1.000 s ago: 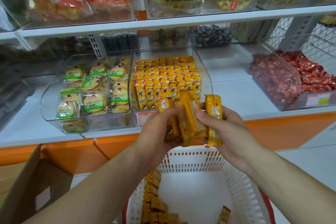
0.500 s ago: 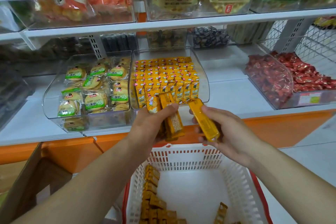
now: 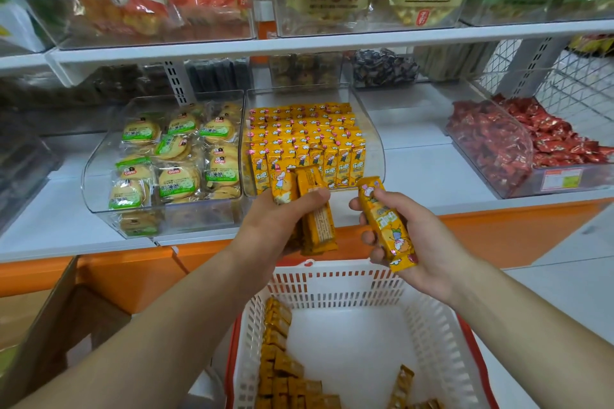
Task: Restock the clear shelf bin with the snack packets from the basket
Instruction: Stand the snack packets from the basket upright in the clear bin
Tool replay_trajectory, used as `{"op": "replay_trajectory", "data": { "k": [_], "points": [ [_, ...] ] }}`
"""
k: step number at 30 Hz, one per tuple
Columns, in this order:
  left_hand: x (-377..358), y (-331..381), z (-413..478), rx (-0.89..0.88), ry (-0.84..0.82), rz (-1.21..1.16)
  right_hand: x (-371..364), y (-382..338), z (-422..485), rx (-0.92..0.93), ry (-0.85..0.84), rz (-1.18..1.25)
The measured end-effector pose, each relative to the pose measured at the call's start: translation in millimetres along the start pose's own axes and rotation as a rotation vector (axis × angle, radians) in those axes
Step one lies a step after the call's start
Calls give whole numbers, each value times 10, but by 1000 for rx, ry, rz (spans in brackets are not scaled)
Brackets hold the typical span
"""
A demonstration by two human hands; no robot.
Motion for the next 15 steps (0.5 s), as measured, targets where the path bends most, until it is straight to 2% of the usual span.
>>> {"op": "replay_trajectory", "data": {
  "k": [5,8,11,15],
  "points": [
    [194,154,-41,-30,45,0,-106,-98,18,120,137,-234],
    [401,281,-67,-58,110,14,-185,-208,148,108,171,-367],
    [665,408,-117,-109,178,38,-306,-372,431,86,117,-463],
    [988,468,-177,-169,264,47,-598,-606,890,78,14,-887]
  ]
}}
Point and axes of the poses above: each hand's wrist, its own z-axis towards the middle knuckle, its own x-axis out of the back of the hand, y = z × x, the point moved 3 cm from there along z, towards the middle knuckle, and after that the axes turned 10 degrees about -y, right-handed, at the moved point
